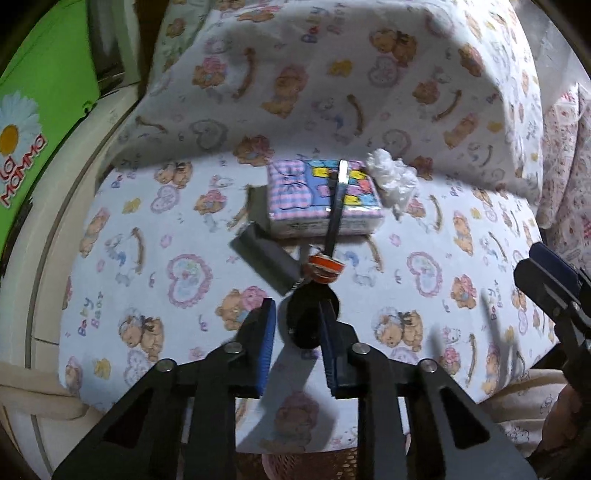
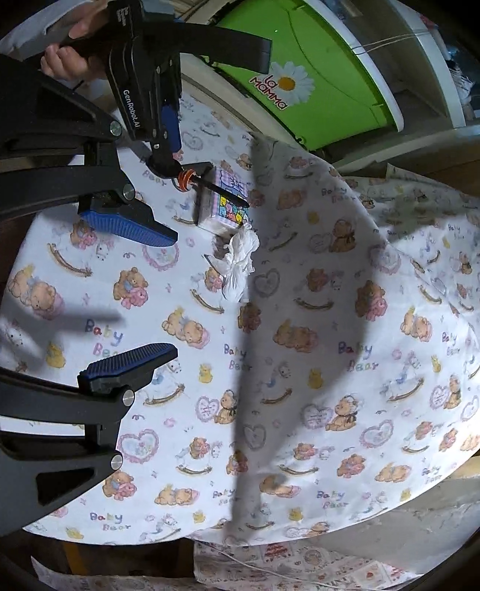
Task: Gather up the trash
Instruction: 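Raise both tools back up toward the items on the table, then grasp the black spoon with orange band by its handle with the left tool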
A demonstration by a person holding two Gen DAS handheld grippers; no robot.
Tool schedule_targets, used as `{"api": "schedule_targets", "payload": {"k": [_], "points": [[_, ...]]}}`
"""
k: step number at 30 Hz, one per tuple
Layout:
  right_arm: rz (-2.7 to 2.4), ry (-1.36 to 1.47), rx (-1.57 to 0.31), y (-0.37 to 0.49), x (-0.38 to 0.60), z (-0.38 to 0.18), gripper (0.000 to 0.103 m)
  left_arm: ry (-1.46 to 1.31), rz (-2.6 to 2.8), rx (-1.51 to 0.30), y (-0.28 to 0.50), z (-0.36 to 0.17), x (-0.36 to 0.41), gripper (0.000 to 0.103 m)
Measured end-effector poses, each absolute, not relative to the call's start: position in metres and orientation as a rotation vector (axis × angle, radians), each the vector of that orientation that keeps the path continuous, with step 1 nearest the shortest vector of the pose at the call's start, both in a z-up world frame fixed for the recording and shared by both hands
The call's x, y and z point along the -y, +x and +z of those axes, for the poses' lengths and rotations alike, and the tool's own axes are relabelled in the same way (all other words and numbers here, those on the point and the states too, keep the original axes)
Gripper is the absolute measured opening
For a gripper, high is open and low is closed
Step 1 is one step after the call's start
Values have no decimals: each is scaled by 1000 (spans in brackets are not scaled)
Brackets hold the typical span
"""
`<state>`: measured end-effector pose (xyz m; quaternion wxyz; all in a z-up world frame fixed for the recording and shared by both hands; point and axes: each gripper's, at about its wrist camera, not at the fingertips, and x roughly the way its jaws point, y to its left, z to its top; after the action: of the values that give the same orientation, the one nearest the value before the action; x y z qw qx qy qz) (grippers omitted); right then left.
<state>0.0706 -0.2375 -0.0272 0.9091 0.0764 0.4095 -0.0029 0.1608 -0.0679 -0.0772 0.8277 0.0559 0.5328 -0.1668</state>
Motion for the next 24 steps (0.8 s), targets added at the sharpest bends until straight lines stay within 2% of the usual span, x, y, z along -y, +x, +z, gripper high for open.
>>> {"api": "schedule_targets", "payload": {"k": [4,10,13,19,24], "points": [[2,133,-849,70,233,-28,57,125,-354,-1118,155,-75,72,1],[2,153,-855,68,237,-28,57,100,-374,-1057,137,-48,62,1],[6,165,-856,66,239,-27,57,170,-364,-1040,126,-41,57,1],[103,209,-898,65,228,-34,57,147,-384,-1174,122,-57,45,1],[254,277,-960,69,204,-45,57,128,-427,-1198,113,-59,46,1]]}}
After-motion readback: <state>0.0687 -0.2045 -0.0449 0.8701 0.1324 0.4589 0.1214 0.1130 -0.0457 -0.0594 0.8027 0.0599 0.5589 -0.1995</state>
